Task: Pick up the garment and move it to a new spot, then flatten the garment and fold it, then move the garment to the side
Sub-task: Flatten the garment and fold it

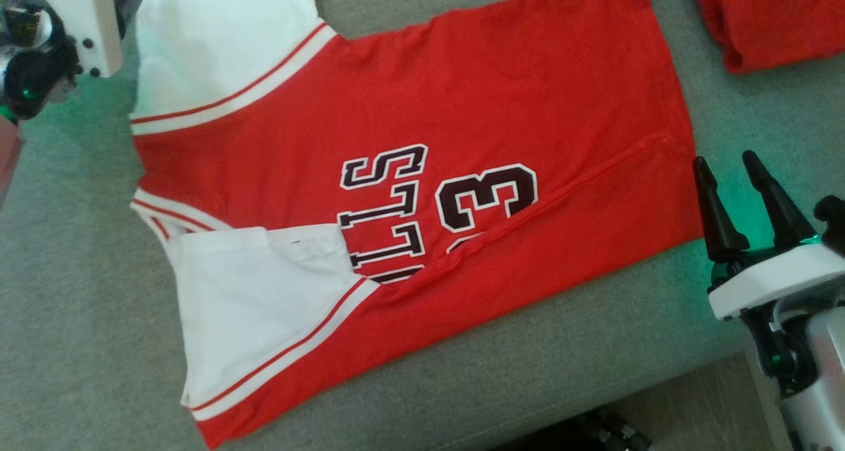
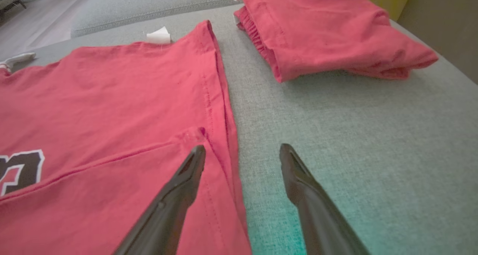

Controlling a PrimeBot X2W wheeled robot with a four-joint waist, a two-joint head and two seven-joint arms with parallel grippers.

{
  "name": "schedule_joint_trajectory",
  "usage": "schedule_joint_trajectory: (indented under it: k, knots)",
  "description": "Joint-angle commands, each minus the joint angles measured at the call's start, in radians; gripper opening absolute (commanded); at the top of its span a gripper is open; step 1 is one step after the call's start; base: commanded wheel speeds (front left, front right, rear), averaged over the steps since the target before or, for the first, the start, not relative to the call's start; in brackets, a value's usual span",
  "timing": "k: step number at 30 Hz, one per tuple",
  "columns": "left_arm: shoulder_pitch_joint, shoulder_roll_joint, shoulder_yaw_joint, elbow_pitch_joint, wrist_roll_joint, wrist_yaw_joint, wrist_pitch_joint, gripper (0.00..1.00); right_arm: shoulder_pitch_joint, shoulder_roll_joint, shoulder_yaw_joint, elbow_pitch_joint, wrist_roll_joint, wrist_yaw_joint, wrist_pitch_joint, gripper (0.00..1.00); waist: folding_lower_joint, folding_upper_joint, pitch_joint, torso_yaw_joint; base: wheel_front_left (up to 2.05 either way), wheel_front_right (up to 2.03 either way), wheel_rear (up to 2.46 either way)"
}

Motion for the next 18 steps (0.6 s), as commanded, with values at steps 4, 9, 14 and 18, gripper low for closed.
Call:
schedule_joint_trajectory:
  k: [4,9,14,18]
  knots:
    - [-0.062,0.053,0.023,0.018,0.016,-0.009,-0.002,1.00,0.000,-0.015,0.017,-0.010,0.001,0.007,-0.022,1.00,-0.0002,0.0000,0.025,-0.018,0.00,0.00,0.00]
    - [-0.069,0.057,-0.001,0.041,0.022,-0.017,0.000,1.00,-0.012,-0.014,0.020,0.003,0.006,0.007,-0.033,1.00,-0.0002,0.0000,0.032,-0.020,0.00,0.00,0.00]
    - [-0.062,0.054,-0.031,0.032,0.008,-0.023,0.013,1.00,-0.025,-0.017,0.022,0.015,0.010,0.007,-0.041,1.00,-0.0002,0.0000,0.034,-0.023,0.00,0.00,0.00]
    - [-0.056,0.053,-0.060,-0.007,-0.009,-0.024,0.021,1.00,-0.028,-0.019,0.018,0.024,0.010,0.007,-0.047,1.00,-0.0002,0.0000,0.037,-0.022,0.00,0.00,0.00]
